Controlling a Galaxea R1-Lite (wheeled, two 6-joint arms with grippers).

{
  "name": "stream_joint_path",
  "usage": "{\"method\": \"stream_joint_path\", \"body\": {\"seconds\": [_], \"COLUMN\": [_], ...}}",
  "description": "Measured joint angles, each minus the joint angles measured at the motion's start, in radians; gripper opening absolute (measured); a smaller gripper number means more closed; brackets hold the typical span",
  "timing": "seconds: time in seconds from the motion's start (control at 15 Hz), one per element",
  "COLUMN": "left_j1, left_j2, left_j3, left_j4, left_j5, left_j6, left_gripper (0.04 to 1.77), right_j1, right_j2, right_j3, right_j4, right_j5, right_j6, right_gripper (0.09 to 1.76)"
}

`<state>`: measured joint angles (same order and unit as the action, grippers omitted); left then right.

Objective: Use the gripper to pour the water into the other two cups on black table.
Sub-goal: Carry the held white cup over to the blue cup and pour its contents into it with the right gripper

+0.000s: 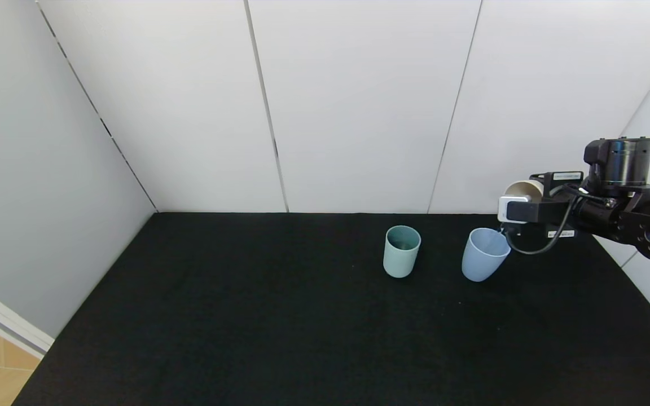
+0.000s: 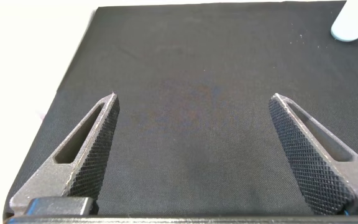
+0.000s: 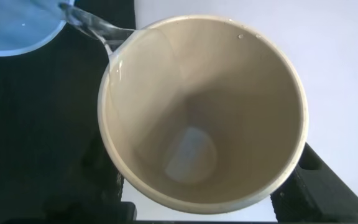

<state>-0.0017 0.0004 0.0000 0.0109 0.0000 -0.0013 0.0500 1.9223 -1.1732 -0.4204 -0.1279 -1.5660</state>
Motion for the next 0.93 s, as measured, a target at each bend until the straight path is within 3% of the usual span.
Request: {"method": "stream_joint_path", "body": {"seconds": [0.4,0.93], "left_j1": [0.000,0.001], "left_j2": [0.000,0.000], "left_j3": [0.000,0.000], "left_j4": [0.000,0.000], "left_j5": [0.000,0.000], "left_j6": [0.000,0.000], "left_gripper": [1.72,1.72], "right_j1": [0.002,0.017], "right_j2": [-0.001,-0.029], "right_j3": [0.013,0.030], "right_j4": [0.009,0.098], "right_j5": [0.005,0.023], "right_j6": [0.015,0.345], "right_gripper": [1.28,1.28]}}
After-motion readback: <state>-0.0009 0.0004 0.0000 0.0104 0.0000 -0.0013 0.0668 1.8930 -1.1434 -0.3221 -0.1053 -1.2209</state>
